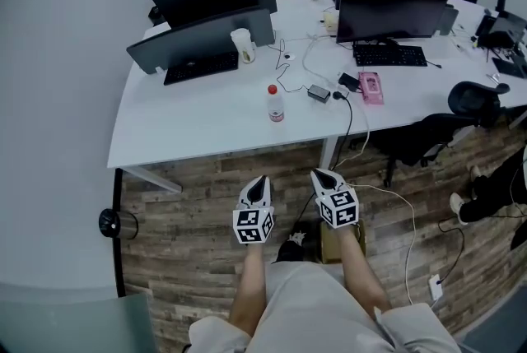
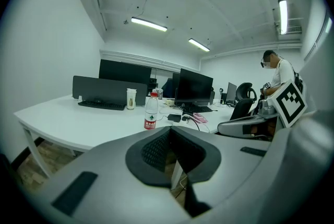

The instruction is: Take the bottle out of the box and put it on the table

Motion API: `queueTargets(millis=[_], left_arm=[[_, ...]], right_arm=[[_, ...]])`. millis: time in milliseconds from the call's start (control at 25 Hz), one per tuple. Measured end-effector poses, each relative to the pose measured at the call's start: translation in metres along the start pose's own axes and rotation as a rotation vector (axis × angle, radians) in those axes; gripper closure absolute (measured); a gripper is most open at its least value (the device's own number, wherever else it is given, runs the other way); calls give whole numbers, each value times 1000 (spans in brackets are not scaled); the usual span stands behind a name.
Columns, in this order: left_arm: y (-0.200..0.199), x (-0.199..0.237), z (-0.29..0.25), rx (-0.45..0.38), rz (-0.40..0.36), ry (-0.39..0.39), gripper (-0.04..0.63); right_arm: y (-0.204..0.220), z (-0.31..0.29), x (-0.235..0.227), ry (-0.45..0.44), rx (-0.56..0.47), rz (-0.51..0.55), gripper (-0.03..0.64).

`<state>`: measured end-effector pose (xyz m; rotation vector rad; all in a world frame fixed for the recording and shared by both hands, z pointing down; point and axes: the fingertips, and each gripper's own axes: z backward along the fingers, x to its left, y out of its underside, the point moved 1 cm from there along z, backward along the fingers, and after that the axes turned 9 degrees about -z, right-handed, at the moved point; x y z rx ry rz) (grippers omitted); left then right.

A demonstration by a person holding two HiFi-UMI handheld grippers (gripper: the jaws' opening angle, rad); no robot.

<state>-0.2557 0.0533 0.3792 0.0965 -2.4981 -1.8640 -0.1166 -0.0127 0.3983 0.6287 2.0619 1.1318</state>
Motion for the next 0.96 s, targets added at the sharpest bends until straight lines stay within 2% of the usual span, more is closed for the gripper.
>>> queueTargets(millis=[160, 960], left_arm=[[5, -4, 2, 3, 20, 12, 580], [-4, 7, -4, -18, 2, -4, 580]], right_arm=[[2, -2, 3, -9, 4, 4, 577], [-6, -18, 8, -38, 2, 19, 577]])
